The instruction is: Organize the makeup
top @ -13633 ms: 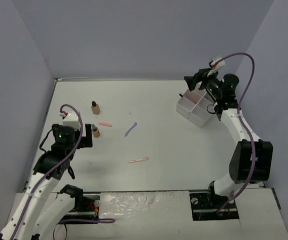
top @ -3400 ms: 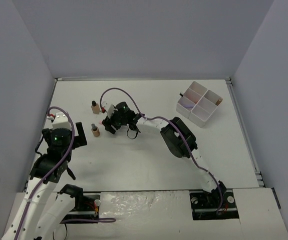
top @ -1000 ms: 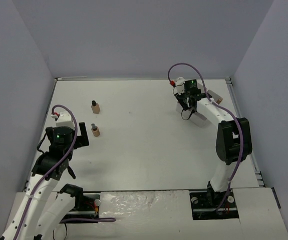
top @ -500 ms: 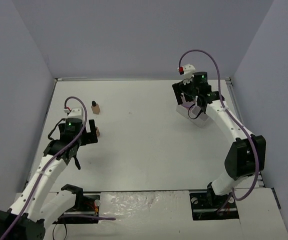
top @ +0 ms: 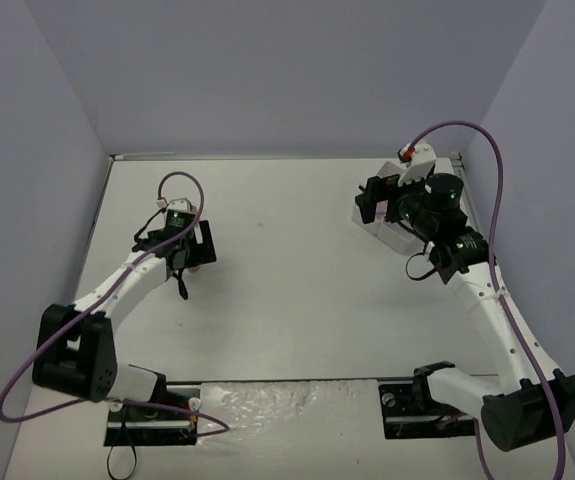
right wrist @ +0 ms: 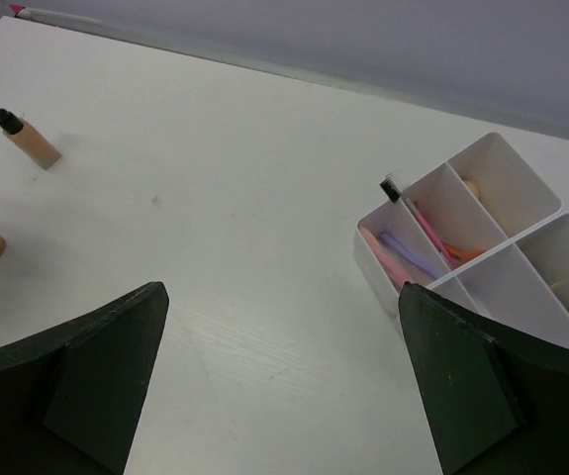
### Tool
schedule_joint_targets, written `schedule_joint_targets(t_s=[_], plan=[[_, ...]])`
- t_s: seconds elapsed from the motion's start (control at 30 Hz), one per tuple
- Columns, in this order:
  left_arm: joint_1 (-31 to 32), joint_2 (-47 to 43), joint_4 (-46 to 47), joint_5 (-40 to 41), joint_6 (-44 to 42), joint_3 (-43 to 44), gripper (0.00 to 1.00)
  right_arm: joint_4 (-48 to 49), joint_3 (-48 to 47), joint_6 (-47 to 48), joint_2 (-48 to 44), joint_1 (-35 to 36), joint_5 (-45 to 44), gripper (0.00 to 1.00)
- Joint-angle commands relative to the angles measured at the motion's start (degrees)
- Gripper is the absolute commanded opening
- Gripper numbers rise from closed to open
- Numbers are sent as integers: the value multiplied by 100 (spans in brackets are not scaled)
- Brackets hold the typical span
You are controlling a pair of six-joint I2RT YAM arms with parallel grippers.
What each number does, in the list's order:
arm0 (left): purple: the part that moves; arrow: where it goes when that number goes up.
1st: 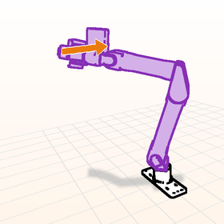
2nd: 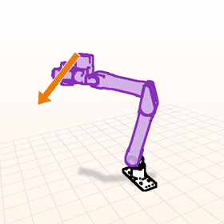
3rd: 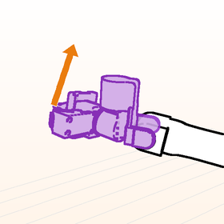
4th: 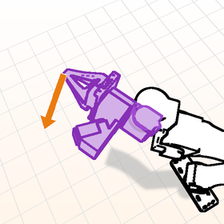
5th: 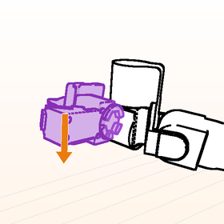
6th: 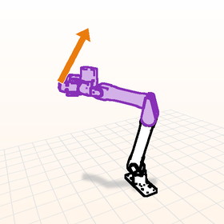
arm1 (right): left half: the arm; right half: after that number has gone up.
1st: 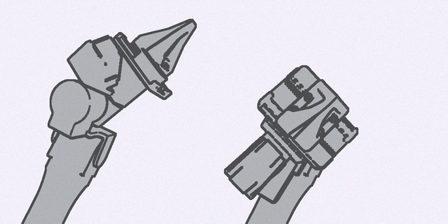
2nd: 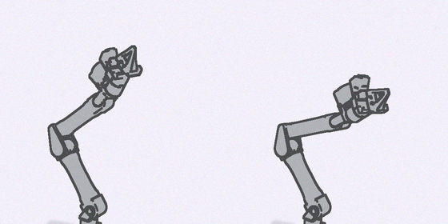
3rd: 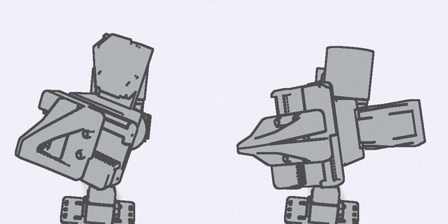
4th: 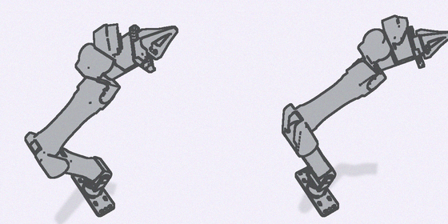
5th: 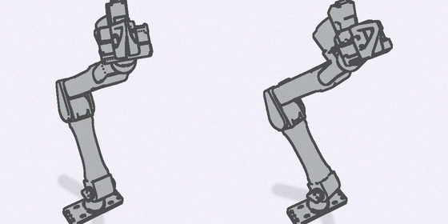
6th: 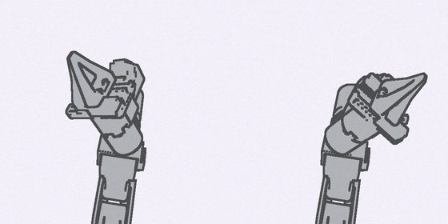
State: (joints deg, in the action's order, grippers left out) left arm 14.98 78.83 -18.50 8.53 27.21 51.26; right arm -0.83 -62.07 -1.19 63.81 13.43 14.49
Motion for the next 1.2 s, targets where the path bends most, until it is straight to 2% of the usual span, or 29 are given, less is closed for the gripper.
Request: schedule_joint_targets(t_s=[0.0,0.33,0.47,0.63,0.7,0.77,0.8,0.9,0.97,1.17], plan=[[5,493,667,95,324,406,87,323,346,-192,-455,-41,311,100],[-4,844,1048,431,311,331,69,294,738,-136,-947,-42,581,100],[4,1043,1016,396,328,383,54,285,749,-110,-992,-42,616,100],[32,1133,1032,324,399,368,29,294,758,-110,-1020,-33,643,100],[96,1098,1006,290,380,431,22,285,775,-110,-1064,-25,643,100],[310,1038,988,281,303,585,13,294,792,-118,-1107,-16,643,100],[399,1037,988,264,303,587,13,294,801,-136,-1107,-7,634,100],[876,1171,972,87,278,1085,4,293,884,-203,-1116,9,634,100],[1409,1352,883,77,240,1430,2,294,934,-243,-1125,10,625,100],[2272,2173,749,93,165,2557,2,256,1006,-321,-1119,16,579,100]])
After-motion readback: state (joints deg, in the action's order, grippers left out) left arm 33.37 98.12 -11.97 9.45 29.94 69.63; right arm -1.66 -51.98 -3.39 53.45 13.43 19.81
